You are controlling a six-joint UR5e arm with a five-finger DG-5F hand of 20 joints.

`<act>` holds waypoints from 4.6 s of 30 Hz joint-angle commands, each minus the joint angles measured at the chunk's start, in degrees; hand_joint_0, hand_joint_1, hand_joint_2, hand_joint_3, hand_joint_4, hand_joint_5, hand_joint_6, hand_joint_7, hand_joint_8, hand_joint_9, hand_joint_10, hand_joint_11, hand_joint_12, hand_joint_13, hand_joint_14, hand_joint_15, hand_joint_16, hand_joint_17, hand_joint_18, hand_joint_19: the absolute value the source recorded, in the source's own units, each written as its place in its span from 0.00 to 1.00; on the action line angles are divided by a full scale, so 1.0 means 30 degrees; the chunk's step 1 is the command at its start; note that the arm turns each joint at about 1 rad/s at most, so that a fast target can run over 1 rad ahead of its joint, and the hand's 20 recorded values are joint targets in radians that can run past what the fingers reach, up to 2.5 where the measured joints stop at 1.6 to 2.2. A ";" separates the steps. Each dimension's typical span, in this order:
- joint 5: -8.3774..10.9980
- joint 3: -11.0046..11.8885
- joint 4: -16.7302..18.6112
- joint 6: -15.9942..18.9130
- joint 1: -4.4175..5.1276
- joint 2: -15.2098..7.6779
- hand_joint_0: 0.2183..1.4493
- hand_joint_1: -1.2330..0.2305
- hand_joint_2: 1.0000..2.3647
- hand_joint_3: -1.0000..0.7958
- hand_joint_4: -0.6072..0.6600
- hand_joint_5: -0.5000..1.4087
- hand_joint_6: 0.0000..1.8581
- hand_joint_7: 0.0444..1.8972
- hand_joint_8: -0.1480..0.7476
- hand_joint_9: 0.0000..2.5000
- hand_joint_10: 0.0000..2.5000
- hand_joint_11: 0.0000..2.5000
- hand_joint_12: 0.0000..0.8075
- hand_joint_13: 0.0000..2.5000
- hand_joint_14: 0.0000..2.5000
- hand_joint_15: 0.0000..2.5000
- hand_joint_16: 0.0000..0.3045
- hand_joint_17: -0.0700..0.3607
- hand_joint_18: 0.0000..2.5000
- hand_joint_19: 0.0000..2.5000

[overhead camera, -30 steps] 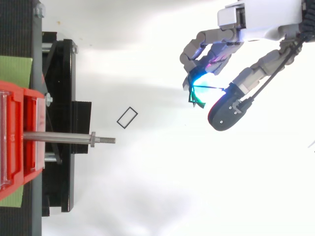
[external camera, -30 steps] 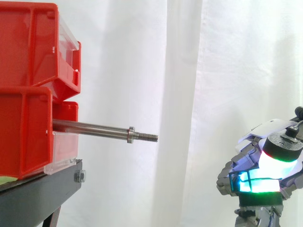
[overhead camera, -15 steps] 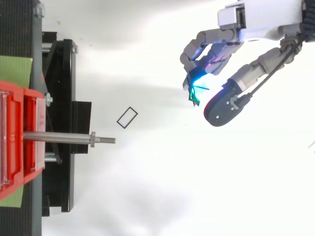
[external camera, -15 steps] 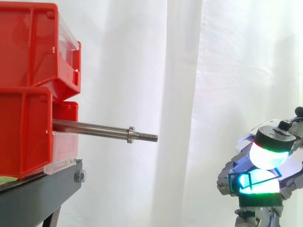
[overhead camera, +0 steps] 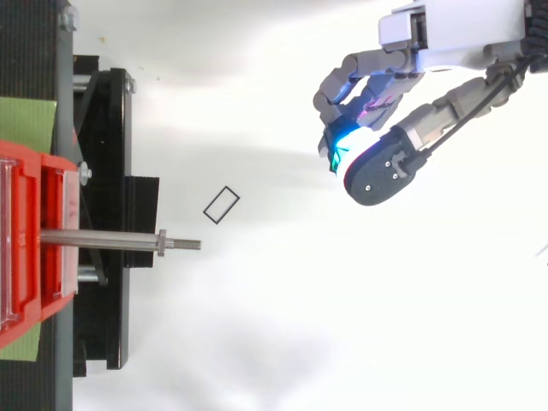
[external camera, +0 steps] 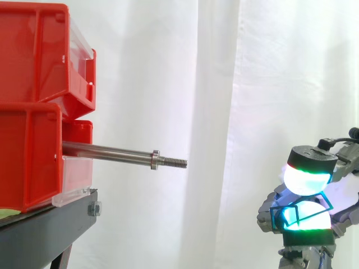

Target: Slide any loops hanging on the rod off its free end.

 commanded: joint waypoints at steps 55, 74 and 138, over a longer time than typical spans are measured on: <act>0.1729 -0.0012 -0.3398 -1.0107 0.0542 0.3103 0.32 0.42 0.01 0.32 0.58 0.16 0.41 0.70 0.51 0.48 0.01 0.40 0.39 0.28 0.00 0.00 0.17 0.43 0.30 0.06; 0.1963 -0.0832 -0.2051 -0.9375 0.0600 0.3103 0.32 0.43 0.00 0.31 0.58 0.15 0.41 0.70 0.52 0.33 0.01 0.21 0.40 0.27 0.00 0.00 0.17 0.43 0.30 0.06; 0.3047 -0.1916 -0.0176 -0.0468 0.0922 0.3249 0.32 0.37 0.01 0.33 0.57 0.15 0.43 0.71 0.52 0.35 0.01 0.22 0.41 0.27 0.00 0.00 0.17 0.43 0.30 0.07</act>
